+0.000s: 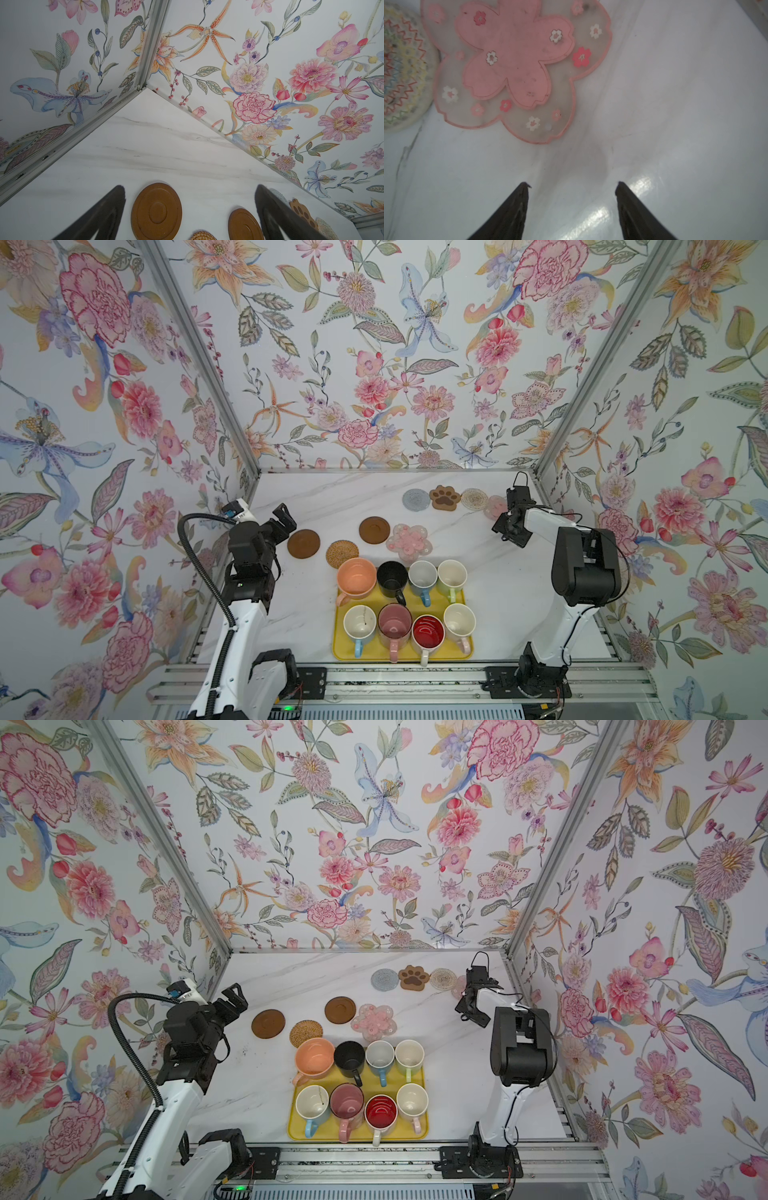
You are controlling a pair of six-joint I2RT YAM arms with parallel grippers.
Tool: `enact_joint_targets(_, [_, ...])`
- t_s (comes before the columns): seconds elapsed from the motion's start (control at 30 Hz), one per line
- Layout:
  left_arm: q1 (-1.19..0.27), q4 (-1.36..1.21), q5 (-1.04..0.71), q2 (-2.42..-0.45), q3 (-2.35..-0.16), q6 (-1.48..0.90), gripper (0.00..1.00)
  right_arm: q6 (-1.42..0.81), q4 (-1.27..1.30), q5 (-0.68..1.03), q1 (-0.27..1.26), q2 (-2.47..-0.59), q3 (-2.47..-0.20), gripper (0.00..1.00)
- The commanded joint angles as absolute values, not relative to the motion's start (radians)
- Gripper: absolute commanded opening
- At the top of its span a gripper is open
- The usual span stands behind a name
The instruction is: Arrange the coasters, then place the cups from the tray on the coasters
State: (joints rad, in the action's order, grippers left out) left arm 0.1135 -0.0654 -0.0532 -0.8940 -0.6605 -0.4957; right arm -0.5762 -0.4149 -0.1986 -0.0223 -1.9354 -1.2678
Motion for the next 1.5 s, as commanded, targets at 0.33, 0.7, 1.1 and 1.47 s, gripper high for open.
enact_joint_targets(0.33, [0.130, -0.079, -0.069, -0.879, -0.647, -0.499, 0.99, -0.557, -0.411, -0.193, -0.050, -2.027, -1.355, 0.61])
enact_joint_targets(0.7, [0.135, -0.077, -0.069, -0.883, -0.652, -0.498, 0.99, -0.549, -0.449, -0.190, -0.077, -2.108, -1.462, 0.59])
enact_joint_targets(1.1, [0.139, -0.071, -0.071, -0.882, -0.651, -0.499, 0.99, -0.517, -0.477, -0.169, -0.087, -2.106, -1.528, 0.60])
enact_joint_targets(1.47, [0.142, -0.092, -0.081, -0.890, -0.636, -0.505, 0.99, -0.531, -0.455, -0.207, 0.001, -1.988, -1.393, 0.61])
